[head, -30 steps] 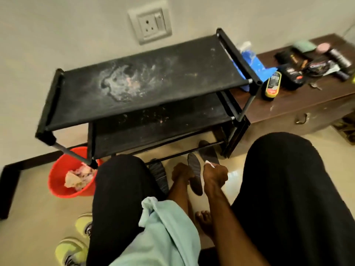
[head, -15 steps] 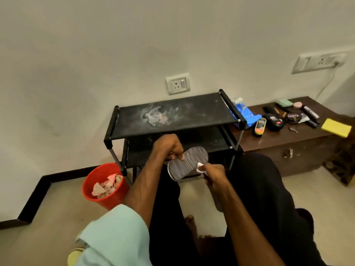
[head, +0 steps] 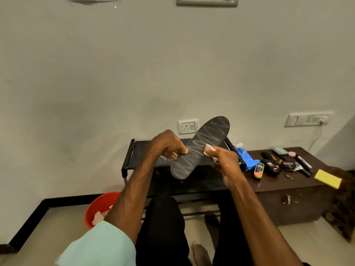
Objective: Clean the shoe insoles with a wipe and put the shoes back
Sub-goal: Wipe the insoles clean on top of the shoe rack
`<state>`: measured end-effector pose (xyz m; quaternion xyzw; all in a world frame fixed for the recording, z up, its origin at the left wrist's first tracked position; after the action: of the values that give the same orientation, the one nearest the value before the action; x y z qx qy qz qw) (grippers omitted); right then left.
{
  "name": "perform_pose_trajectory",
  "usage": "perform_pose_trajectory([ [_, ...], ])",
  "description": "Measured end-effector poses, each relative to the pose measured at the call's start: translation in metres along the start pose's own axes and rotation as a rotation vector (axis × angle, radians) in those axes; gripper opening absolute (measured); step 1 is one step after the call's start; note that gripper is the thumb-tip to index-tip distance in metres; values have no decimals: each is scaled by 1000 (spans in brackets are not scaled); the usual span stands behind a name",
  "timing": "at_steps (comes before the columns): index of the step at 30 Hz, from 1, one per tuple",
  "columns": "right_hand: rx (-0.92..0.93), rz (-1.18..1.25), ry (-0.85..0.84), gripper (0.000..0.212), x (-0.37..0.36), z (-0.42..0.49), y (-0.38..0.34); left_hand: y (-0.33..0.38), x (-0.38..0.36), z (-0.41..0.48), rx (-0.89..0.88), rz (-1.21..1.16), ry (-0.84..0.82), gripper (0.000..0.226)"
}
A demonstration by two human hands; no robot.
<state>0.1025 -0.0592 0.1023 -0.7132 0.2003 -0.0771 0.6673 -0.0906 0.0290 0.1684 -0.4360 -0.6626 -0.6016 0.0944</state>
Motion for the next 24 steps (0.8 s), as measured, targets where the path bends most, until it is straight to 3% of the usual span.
perform_pose_trajectory([
  [4,234,-160,12,4,-4,10,-33,5,4,7,-99,74,42,32],
  [7,382,-350,-12,9,-3,25,-57,18,21,19,-188,167,184,64],
  [9,428,-475,-75,9,-3,41,-68,30,37,27,-247,101,303,68],
  [13,467,-702,-264,8,-9,74,-82,52,64,45,-375,39,432,60],
  [18,481,-833,-405,8,-15,114,-85,57,77,76,-437,-71,497,26],
  [24,447,-878,-450,10,-13,160,-79,19,73,123,-345,-316,500,19],
])
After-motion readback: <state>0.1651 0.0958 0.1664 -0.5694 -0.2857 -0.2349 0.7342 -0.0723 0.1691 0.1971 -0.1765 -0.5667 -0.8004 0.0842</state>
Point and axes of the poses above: each hand's wrist, its own z-axis towards the middle knuckle, its own x-axis out of the back of the hand, y = z × x, the point moved 5 cm from there along z, towards the middle knuckle, and after that the axes turned 5 degrees about -y, right-handed, at the moved point
